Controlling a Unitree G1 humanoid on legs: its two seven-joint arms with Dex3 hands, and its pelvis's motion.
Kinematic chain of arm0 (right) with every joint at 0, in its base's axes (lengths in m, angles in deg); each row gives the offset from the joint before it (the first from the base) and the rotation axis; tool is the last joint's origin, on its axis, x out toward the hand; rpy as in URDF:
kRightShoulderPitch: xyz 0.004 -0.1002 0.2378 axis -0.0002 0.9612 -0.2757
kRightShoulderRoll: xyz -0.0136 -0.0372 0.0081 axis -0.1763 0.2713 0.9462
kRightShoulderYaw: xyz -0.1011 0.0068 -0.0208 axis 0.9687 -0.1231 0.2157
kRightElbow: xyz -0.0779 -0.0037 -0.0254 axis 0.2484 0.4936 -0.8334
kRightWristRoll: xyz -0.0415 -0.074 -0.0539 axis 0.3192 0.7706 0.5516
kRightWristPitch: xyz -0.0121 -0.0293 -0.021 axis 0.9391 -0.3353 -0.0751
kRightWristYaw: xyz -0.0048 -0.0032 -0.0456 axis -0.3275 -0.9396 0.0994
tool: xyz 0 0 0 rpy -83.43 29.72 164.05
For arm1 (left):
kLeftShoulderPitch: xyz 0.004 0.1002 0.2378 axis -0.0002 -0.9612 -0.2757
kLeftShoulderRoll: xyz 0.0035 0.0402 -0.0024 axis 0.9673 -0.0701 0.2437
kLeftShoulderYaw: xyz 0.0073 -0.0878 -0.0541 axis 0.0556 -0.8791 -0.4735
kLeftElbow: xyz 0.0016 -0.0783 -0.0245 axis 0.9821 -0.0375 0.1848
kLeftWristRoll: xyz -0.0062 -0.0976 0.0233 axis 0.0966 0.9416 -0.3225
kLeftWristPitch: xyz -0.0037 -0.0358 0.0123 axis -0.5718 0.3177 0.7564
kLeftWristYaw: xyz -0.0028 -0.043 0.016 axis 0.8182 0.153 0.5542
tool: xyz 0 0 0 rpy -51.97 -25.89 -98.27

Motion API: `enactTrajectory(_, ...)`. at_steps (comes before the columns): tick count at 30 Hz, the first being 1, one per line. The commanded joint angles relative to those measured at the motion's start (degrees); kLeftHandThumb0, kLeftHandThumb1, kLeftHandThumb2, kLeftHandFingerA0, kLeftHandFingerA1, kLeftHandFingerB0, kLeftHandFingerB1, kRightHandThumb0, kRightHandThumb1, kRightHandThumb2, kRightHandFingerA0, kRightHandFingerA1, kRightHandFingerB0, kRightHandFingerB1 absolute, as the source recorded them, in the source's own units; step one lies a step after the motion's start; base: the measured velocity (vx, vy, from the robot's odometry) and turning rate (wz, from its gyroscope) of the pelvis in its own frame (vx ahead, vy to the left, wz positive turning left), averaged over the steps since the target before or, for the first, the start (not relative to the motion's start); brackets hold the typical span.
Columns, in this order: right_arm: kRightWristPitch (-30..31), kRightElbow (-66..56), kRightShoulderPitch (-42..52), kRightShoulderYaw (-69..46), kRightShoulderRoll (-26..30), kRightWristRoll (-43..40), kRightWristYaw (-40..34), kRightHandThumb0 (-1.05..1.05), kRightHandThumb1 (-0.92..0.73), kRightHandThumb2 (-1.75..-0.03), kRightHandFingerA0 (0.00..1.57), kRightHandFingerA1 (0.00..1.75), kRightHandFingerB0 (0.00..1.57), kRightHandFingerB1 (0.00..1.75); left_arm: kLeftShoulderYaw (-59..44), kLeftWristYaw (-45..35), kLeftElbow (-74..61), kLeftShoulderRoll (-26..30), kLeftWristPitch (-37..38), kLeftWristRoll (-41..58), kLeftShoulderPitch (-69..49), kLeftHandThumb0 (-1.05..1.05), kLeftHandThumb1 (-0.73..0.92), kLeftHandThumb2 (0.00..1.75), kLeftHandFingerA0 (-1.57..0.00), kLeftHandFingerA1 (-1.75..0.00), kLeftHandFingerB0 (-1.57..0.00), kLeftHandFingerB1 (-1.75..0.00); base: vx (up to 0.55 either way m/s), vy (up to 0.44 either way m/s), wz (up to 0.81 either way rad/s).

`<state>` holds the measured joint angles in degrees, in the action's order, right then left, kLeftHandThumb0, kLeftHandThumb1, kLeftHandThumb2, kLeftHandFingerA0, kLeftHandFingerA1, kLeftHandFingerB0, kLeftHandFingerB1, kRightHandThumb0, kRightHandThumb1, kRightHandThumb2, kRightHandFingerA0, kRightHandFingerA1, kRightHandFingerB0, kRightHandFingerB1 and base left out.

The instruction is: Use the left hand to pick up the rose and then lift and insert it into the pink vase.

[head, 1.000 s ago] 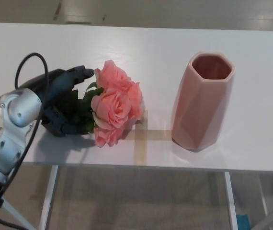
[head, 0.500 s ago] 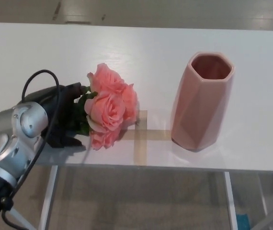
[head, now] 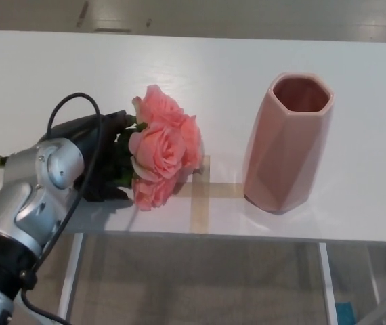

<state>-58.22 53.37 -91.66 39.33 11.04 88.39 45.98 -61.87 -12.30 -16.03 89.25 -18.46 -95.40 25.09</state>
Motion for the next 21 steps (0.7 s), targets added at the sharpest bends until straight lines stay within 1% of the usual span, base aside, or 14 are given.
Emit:
enactTrajectory(1, -0.4, -0.2, 0.1, -0.4, -0.2, -0.5, 0.8, -0.22, -0.56, -0.57, 0.68, 0.49, 0.58, 0.44, 1.3, 0.6, 0.2, -1.1, 0.3, -2.5, 0.3, -0.45, 0.32, 0.7, 0.0, -0.2, 0.0, -0.26, 0.0, 0.0, 0.0)
enactTrajectory(3, -0.2, -0.3, -0.2, -0.5, -0.3, -0.5, 0.7, -0.22, -0.57, -0.57, 0.67, 0.49, 0.57, 0.44, 2.1, 0.4, 0.8, -1.1, 1.1, -3.2, 0.3, -0.49, 0.32, 0.67, -0.06, -0.18, -0.06, -0.27, 0.0, 0.0, 0.0)
enactTrajectory(5, -0.3, -0.2, -0.2, -0.4, -0.3, -0.3, 0.6, -0.22, -0.56, -0.56, 0.68, 0.49, 0.58, 0.44, 3.1, 0.3, 1.3, -1.0, 1.7, -4.0, 0.5, -0.47, 0.31, 0.68, -0.04, -0.27, -0.04, -0.35, 0.0, 0.0, 0.0)
enactTrajectory(6, -0.7, -0.1, -0.1, -0.5, -0.2, -0.4, 0.9, -0.22, -0.56, -0.57, 0.67, 0.49, 0.58, 0.44, 4.5, 0.6, 2.0, -0.3, 3.5, -5.3, 0.5, -0.42, 0.5, 0.55, -0.19, -0.28, -0.17, -0.29, 0.0, 0.0, 0.0)
enactTrajectory(7, -0.8, -0.1, -0.1, -0.6, -0.2, -0.5, 1.0, -0.22, -0.56, -0.56, 0.66, 0.49, 0.58, 0.44, 5.6, 1.8, 2.7, 0.3, 5.9, -6.4, 0.5, -0.4, 0.53, 0.75, -0.68, -0.54, -0.38, -0.44, 0.0, 0.0, 0.0)
enactTrajectory(8, -0.7, -0.1, -0.2, -0.8, -0.2, -0.6, 1.2, -0.22, -0.56, -0.56, 0.66, 0.49, 0.58, 0.44, 7.3, 3.7, 3.8, 1.1, 9.1, -7.8, 0.4, -0.4, 0.53, 0.75, -0.68, -0.54, -0.38, -0.44, 0.0, 0.0, 0.0)
enactTrajectory(9, -0.7, -0.1, -0.2, -0.8, -0.2, -0.6, 1.1, -0.22, -0.56, -0.57, 0.66, 0.49, 0.58, 0.44, 7.8, 3.8, 4.2, 1.2, 9.4, -8.0, 0.6, -0.29, 0.64, 0.59, -0.89, -0.63, -0.52, -0.37, 0.0, 0.0, 0.0)
enactTrajectory(10, -0.8, -0.1, -0.2, -0.9, -0.2, -0.7, 1.1, -0.22, -0.56, -0.57, 0.66, 0.49, 0.58, 0.44, 8.4, 3.9, 4.6, 1.3, 9.6, -8.6, 0.8, -0.29, 0.64, 0.59, -0.89, -0.63, -0.52, -0.37, 0.0, 0.0, 0.0)
enactTrajectory(11, -0.8, -0.1, -0.2, -1.0, -0.3, -0.7, 1.2, -0.22, -0.56, -0.56, 0.66, 0.49, 0.58, 0.44, 10.7, 3.2, 4.7, 1.3, 8.5, -10.9, 0.8, -0.26, 0.64, 0.57, -0.65, -1.57, -0.65, -0.42, 0.0, 0.0, 0.0)
enactTrajectory(12, -0.8, -0.1, -0.2, -0.9, -0.2, -0.7, 1.2, -0.22, -0.56, -0.57, 0.66, 0.49, 0.58, 0.44, 11.6, 3.3, 5.2, 1.1, 8.2, -11.5, 0.7, -0.25, 0.67, 0.48, -0.62, -1.69, -0.7, -0.39, 0.0, 0.0, 0.0)
enactTrajectory(14, -1.0, -0.1, 0.0, -1.0, -0.2, -0.7, 1.5, -0.22, -0.56, -0.56, 0.66, 0.49, 0.58, 0.44, 12.2, 3.9, 5.8, 0.8, 7.8, -11.7, 0.2, -0.2, 0.68, 0.54, -0.54, -1.72, -0.73, -0.44, 0.0, 0.0, 0.0)
enactTrajectory(15, -0.8, -0.2, -0.1, -1.0, -0.3, -0.7, 1.5, -0.23, -0.56, -0.57, 0.66, 0.49, 0.59, 0.45, 11.7, 5.9, 6.8, 0.6, 8.9, -11.0, -0.5, -0.27, 0.6, 0.57, -0.62, -1.51, -0.69, -0.46, 0.0, 0.0, 0.0)
enactTrajectory(16, -0.7, -0.2, -0.2, -1.0, -0.3, -0.6, 1.4, -0.23, -0.56, -0.57, 0.66, 0.49, 0.59, 0.45, 11.6, 6.5, 7.3, 0.5, 9.5, -10.9, -0.6, -0.27, 0.57, 0.61, -0.69, -1.43, -0.67, -0.47, 0.0, 0.0, 0.0)
enactTrajectory(21, -0.4, -0.1, -0.6, -1.2, -0.2, -0.8, 1.6, -0.22, -0.56, -0.56, 0.67, 0.49, 0.59, 0.45, 10.7, 8.3, 8.9, 0.3, 11.8, -10.3, -0.1, -0.22, 0.64, 0.6, -0.7, -1.41, -0.72, -0.46, 0.0, 0.0, 0.0)
